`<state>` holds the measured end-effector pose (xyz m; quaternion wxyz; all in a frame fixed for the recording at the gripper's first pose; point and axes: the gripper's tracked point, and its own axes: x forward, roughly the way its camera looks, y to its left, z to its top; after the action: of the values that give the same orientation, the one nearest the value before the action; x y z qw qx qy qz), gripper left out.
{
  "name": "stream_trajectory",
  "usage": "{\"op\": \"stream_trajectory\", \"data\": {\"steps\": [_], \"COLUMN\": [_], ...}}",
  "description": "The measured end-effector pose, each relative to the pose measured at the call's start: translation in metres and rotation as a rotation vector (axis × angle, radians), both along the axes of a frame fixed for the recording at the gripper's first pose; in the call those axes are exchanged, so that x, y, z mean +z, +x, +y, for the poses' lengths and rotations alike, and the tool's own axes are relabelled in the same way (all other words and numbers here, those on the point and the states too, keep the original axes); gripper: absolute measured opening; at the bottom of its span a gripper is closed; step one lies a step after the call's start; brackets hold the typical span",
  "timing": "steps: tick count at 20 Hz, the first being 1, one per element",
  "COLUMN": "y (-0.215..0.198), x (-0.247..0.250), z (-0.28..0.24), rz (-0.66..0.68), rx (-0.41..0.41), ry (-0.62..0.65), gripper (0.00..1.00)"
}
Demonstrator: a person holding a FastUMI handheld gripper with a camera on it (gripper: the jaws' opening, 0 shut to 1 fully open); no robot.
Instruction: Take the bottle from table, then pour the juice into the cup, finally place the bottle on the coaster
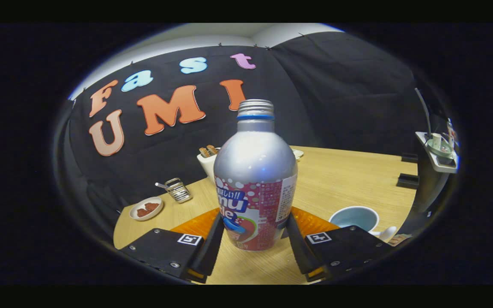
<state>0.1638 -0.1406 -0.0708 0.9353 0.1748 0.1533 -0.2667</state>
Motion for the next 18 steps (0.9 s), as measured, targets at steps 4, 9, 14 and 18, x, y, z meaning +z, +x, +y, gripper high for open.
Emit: {"op": "stream_trajectory", "data": {"steps": [4, 9, 14, 18], "y": [0.016, 0.031, 0.043, 0.054], "x": [-0.01, -0.032, -0.051, -0.073], "z": [-0.008, -0.011, -0.02, -0.02], "rz": [0.058, 0.163, 0.202, 0.22], "rx": [-0.012, 0.007, -0.01, -0.007], "ry": [-0.163, -0.299, -0.347, -0.3], "gripper": [0.74, 0.75, 0.75, 0.75]}}
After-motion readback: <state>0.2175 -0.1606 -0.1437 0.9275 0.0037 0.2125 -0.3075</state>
